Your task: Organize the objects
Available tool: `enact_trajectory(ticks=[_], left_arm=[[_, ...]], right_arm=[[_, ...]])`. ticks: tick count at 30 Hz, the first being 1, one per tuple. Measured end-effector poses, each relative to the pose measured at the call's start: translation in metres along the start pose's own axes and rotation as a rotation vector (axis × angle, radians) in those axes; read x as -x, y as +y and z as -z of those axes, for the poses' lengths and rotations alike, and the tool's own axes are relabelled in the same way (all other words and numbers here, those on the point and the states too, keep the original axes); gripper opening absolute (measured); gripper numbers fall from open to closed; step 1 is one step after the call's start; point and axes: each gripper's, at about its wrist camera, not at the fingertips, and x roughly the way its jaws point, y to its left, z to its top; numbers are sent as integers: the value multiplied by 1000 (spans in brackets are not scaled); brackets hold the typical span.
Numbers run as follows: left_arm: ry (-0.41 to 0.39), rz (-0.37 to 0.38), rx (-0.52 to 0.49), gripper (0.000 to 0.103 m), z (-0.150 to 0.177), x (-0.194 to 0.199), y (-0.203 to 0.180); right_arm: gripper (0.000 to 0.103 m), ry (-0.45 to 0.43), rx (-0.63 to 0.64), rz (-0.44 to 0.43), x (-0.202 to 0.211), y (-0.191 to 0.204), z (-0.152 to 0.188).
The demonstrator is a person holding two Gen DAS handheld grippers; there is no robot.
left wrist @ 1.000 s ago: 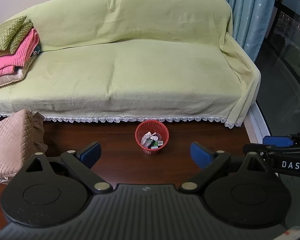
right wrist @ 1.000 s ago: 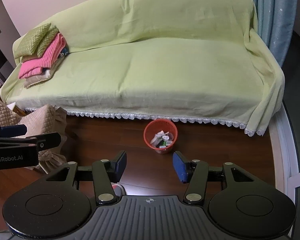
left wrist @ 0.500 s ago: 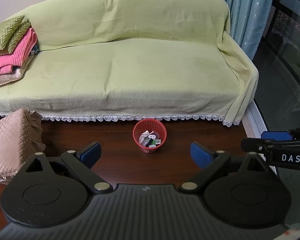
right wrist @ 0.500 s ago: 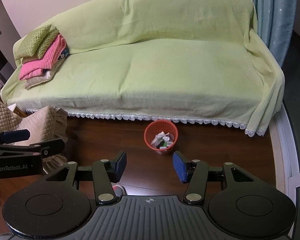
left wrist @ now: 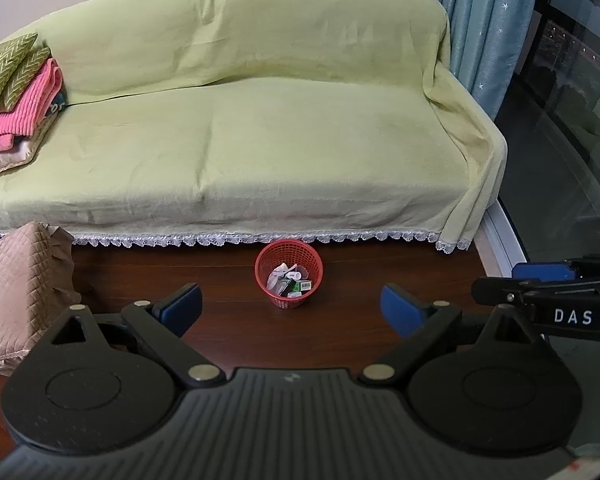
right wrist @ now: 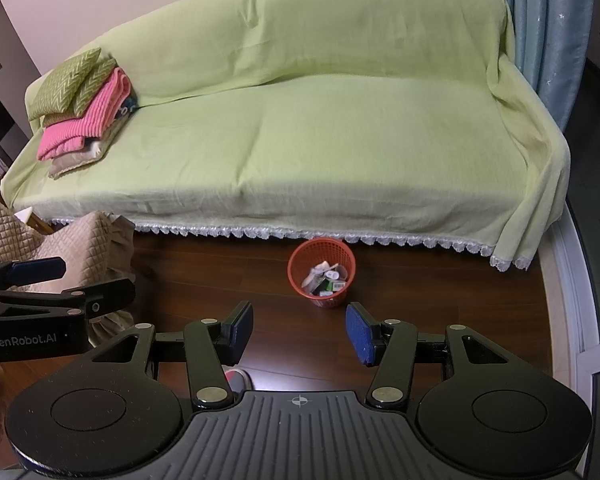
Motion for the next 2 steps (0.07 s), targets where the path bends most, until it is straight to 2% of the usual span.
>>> enact_trajectory(ticks=[2], left_arm=[[2, 1, -4, 95, -2, -2, -2]], right_arm=[[49, 3, -1, 0, 0, 0, -2]])
